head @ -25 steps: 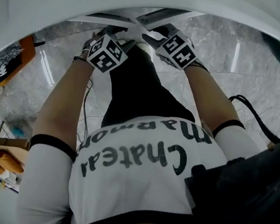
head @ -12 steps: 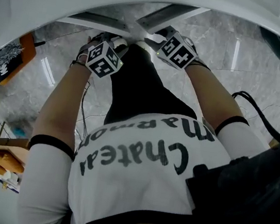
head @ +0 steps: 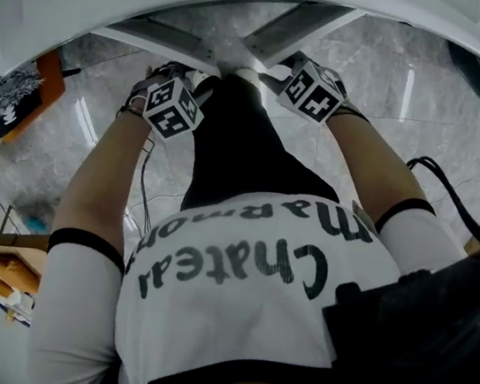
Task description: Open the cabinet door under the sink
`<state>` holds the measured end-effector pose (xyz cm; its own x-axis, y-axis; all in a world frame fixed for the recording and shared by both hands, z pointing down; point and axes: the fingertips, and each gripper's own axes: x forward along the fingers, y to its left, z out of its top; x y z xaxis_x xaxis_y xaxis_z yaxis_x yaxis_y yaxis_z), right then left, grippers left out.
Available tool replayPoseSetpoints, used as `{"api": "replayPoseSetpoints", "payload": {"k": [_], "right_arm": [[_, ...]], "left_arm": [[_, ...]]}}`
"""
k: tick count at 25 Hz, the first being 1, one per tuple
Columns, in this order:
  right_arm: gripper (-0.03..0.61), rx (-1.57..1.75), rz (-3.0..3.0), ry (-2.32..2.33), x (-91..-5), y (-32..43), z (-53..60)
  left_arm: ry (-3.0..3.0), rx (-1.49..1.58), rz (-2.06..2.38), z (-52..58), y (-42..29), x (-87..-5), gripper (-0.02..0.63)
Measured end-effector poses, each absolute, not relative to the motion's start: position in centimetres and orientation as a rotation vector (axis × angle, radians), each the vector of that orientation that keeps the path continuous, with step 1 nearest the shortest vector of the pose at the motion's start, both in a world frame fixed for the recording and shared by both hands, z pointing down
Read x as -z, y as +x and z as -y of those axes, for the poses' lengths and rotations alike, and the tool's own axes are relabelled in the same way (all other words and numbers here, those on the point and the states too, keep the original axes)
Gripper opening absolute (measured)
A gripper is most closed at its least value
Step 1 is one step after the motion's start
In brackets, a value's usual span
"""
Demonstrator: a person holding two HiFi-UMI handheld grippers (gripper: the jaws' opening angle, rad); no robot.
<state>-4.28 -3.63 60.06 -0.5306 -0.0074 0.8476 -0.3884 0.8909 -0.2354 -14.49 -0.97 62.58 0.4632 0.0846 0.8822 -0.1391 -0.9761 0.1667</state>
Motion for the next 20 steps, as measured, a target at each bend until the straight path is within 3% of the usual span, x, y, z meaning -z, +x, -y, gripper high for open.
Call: {"api": "replayPoseSetpoints", "payload": {"k": [20], "right_arm": [[0.150, -0.338, 1.964, 0.134, -60.6, -1.0, -0.7]], "left_arm": [[2.426, -1.745, -0.118, -3.5, -19.1, -63.2, 0.204]]}}
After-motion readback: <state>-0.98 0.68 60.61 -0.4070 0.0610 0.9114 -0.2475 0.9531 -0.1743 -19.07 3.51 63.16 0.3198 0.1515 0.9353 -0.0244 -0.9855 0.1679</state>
